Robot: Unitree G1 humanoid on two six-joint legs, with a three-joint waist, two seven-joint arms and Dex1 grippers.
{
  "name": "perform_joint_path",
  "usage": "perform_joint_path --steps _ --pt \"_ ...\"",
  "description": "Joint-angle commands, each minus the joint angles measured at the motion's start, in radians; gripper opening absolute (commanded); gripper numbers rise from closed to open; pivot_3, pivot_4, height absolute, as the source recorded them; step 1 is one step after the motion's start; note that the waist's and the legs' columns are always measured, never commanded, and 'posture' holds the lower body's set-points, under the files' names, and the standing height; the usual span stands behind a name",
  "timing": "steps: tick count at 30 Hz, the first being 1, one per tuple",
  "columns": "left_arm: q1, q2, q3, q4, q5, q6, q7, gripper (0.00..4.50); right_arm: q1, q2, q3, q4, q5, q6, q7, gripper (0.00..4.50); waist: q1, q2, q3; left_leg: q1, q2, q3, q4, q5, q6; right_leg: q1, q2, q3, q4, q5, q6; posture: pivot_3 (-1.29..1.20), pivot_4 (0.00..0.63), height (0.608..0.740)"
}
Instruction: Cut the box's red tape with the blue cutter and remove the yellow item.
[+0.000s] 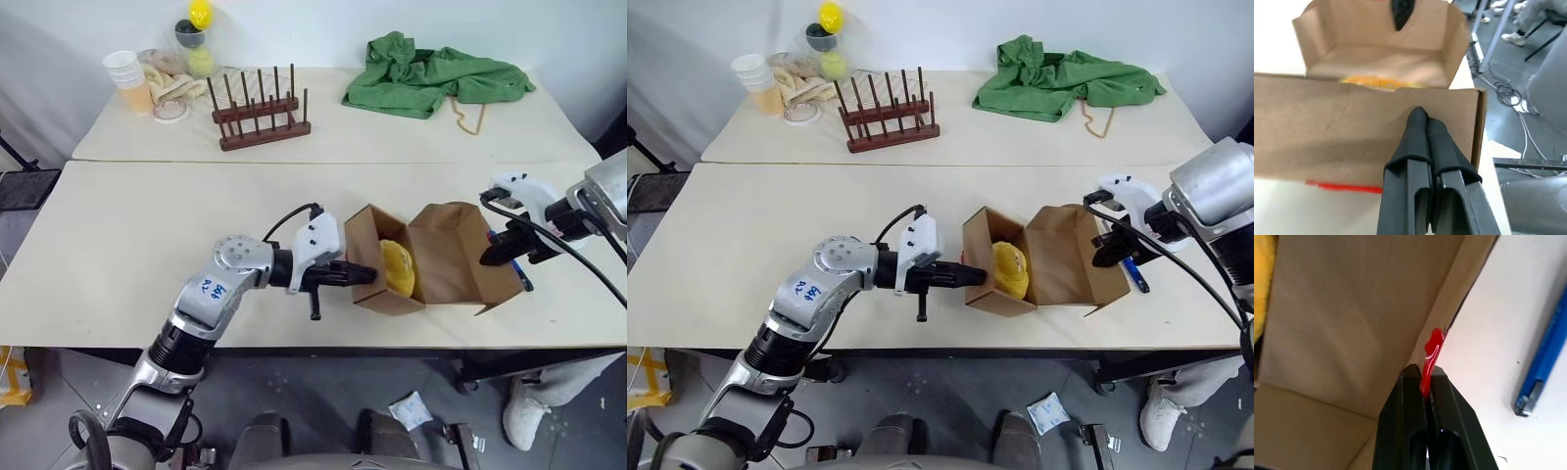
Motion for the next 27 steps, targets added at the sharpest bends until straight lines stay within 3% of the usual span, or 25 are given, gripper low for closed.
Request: perform_joint_path --steps 1,10,14,20,22,25,27 --pt "0.016 0.002 -0.020 -0.004 0.014 0.020 0.026 0.00 0.005 0.008 -0.041 -0.036 0.042 0.005 -0.005 0.03 -0.003 0.000 0.000 0.000 0.000 0.000 0.000 0.000 0.000 -0.001 0.000 0.000 0.000 0.000 0.000 0.00 0.150 0.740" --pt "0.002 0.006 0.017 0.021 -0.001 -0.003 0.045 0.00 -0.011 0.015 -0.056 -0.033 0.091 0.005 -0.044 0.03 -0.005 0.000 0.000 -0.001 0.000 0.000 -0.002 0.000 0.000 -0.002 0.000 0.000 0.000 0.000 0.000 0.00 0.150 0.740" --pt "0.002 0.033 0.034 0.026 -0.005 -0.013 0.023 0.80 0.017 0.010 -0.118 -0.042 0.112 0.005 -0.070 0.88 -0.005 0.000 0.000 -0.001 0.000 0.000 -0.002 0.000 0.000 -0.002 0.000 0.000 0.000 0.000 0.000 0.00 0.150 0.740" --pt "0.036 0.111 0.138 0.059 -0.059 -0.078 -0.042 2.59 0.163 -0.060 -0.354 -0.147 0.175 -0.121 -0.035 2.92 -0.003 0.000 0.000 -0.001 0.000 0.000 -0.003 0.000 0.000 -0.002 0.000 0.000 0.000 0.000 0.000 0.00 0.150 0.740" --pt "0.079 0.163 0.206 0.067 -0.105 -0.116 -0.103 3.19 0.337 -0.132 -0.501 -0.221 0.176 -0.400 0.070 3.62 -0.001 0.000 0.000 -0.001 0.000 0.000 -0.003 0.000 0.000 -0.002 0.000 0.000 -0.001 0.000 0.000 0.00 0.150 0.740" --pt "0.186 0.215 0.386 0.115 -0.174 -0.225 -0.131 4.05 0.533 -0.061 -0.852 -0.116 0.163 -0.755 0.075 4.50 -0.008 -0.001 0.000 0.000 0.000 0.001 -0.006 0.000 0.000 -0.002 0.000 -0.001 -0.001 0.000 0.000 0.00 0.150 0.740" --pt "0.261 0.225 0.473 0.143 -0.205 -0.304 -0.150 4.45 0.620 -0.025 -0.984 -0.070 0.188 -0.933 0.173 4.50 -0.010 -0.001 0.000 0.000 0.000 0.003 -0.005 0.000 0.000 -0.003 0.000 -0.001 -0.001 0.000 0.000 0.00 0.150 0.740"
